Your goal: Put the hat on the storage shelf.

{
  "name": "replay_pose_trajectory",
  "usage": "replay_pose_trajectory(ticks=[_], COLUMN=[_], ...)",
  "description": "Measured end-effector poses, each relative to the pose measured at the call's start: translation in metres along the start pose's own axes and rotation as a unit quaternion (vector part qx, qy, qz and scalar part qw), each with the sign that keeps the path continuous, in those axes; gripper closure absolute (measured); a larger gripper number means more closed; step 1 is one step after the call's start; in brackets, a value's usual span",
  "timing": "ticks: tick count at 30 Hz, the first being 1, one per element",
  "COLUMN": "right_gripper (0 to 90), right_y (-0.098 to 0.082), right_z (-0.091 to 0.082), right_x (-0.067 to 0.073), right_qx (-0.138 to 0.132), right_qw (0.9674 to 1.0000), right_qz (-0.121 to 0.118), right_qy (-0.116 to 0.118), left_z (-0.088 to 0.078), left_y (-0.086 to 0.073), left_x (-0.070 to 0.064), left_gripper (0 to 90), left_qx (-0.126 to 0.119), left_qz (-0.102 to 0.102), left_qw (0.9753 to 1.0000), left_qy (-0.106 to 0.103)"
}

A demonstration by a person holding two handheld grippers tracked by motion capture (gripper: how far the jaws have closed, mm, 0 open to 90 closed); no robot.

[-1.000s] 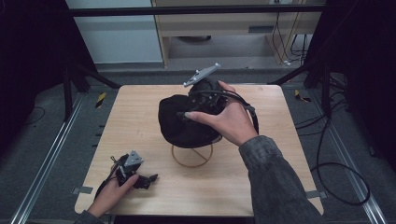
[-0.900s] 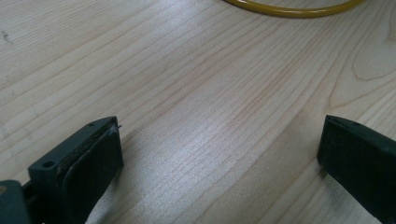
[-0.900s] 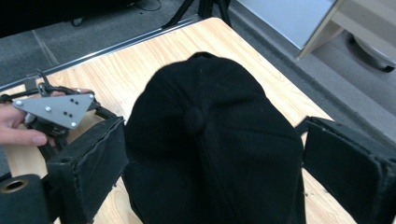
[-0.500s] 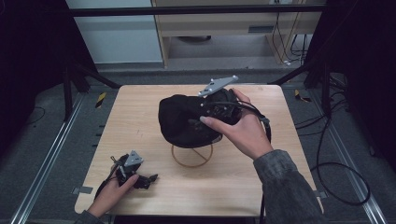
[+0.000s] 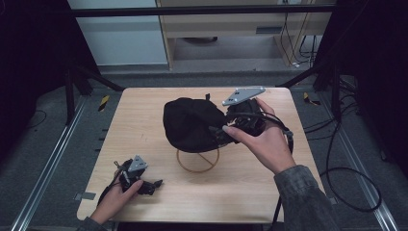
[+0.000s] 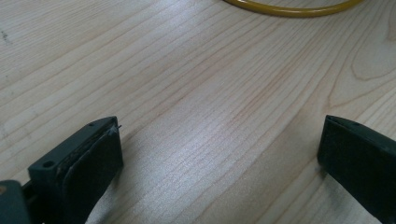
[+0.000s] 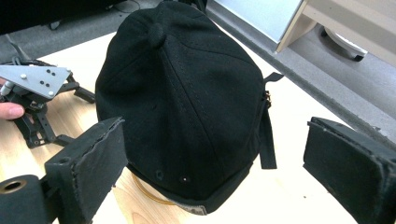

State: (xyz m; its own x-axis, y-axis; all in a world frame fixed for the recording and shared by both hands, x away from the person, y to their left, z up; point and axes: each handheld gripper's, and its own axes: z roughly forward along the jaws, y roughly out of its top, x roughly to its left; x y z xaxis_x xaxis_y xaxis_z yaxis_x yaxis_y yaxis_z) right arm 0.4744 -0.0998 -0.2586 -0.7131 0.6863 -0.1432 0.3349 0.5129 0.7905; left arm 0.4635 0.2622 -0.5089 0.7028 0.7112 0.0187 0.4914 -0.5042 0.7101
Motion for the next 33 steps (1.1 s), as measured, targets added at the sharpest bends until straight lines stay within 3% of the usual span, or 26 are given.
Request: replay_pose_trajectory(ticks=[13, 21, 33], right_gripper=[6.9, 6.6, 6.5], right_y=[-0.027, -0.048, -0.07], right_z=[-0.009, -0.017, -0.018], right_x=[-0.003, -0.01, -0.013], right_qx=[0.005, 0.007, 0.008], right_qw=[0.9998, 0.9993, 0.9987], right_qz=[0.007, 0.028, 0.039], right_qy=[-0.016, -0.023, -0.03], left_z=[0.0, 0.0, 0.0], left_y=[0.0, 0.0, 0.0], left_x=[0.0, 0.0, 0.0], left_gripper=[0.0, 0.0, 0.0], left_qx=[0.0, 0.0, 0.0], left_qz=[0.0, 0.0, -0.001], left_qw=[1.0, 1.0, 1.0], left_qy=[0.0, 0.0, 0.0])
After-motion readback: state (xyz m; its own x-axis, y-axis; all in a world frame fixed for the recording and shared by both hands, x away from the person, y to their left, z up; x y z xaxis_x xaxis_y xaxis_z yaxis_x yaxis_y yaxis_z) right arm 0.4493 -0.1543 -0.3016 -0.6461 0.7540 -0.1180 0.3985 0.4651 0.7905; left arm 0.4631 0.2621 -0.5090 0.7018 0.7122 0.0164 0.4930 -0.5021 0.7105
